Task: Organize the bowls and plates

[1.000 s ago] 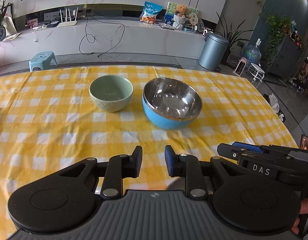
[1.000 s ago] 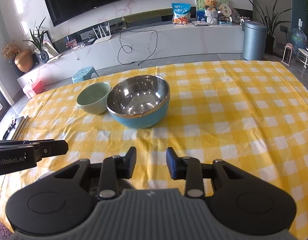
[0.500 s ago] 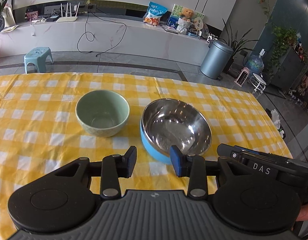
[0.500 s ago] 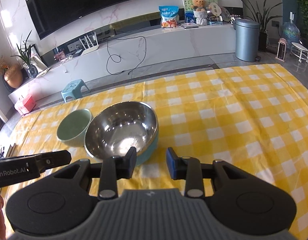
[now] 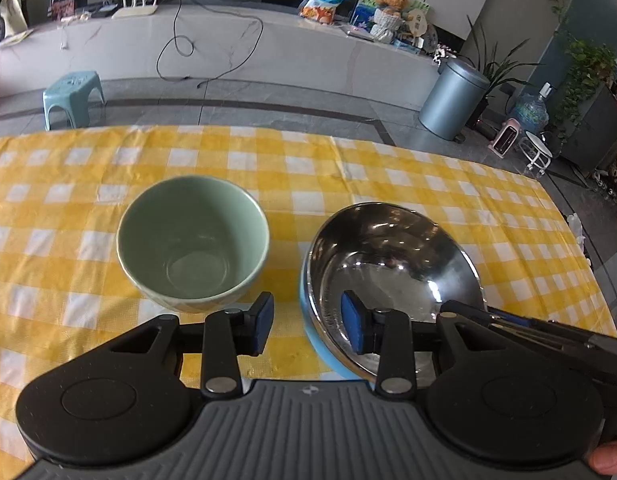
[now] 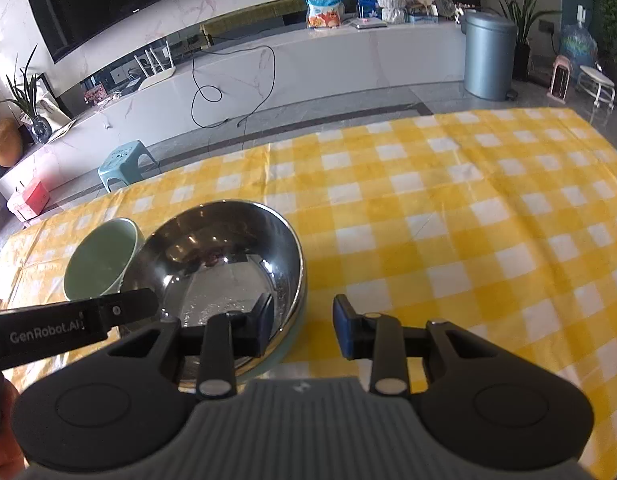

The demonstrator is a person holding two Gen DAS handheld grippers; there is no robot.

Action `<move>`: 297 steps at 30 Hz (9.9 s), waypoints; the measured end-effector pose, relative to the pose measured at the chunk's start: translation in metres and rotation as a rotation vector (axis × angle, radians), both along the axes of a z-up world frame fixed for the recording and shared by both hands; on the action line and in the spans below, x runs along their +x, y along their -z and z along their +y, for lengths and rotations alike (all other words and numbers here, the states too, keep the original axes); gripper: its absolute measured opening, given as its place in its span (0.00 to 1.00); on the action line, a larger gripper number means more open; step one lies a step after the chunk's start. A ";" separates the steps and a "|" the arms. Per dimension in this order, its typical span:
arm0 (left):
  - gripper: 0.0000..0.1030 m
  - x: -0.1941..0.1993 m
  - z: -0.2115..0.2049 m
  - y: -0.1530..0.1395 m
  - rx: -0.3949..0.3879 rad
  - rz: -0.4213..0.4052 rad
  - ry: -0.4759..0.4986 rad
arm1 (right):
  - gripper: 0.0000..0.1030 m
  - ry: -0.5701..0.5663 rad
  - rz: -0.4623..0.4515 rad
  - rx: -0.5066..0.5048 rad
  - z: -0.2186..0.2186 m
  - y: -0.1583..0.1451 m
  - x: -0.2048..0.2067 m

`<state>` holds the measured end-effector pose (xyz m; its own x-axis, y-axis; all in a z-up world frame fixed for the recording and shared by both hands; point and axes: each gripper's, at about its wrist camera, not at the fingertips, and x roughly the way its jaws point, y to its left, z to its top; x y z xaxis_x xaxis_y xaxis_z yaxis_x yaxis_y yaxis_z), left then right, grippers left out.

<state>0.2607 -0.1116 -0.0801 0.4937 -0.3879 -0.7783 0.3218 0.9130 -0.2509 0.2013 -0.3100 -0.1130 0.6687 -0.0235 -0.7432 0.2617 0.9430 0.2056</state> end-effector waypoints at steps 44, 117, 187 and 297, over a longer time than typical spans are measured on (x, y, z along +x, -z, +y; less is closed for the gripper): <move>0.14 -0.131 0.041 -0.095 0.057 -0.115 -0.006 | 0.13 -0.065 -0.088 0.045 0.059 -0.075 -0.132; 0.21 -0.191 0.069 -0.048 -0.065 -0.030 -0.031 | 0.13 -0.039 -0.024 0.065 0.052 -0.044 -0.204; 0.42 0.060 0.093 -0.014 -0.018 0.047 -0.142 | 0.26 -0.171 0.096 0.123 0.091 -0.029 0.081; 0.20 -0.177 0.015 -0.039 0.231 0.124 0.241 | 0.06 -0.329 0.200 -0.065 0.073 -0.039 -0.156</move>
<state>0.0838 -0.0961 -0.0409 0.3058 -0.2883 -0.9074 0.5148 0.8518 -0.0971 0.0449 -0.2373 -0.0739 0.4902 0.1166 -0.8638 -0.0281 0.9926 0.1181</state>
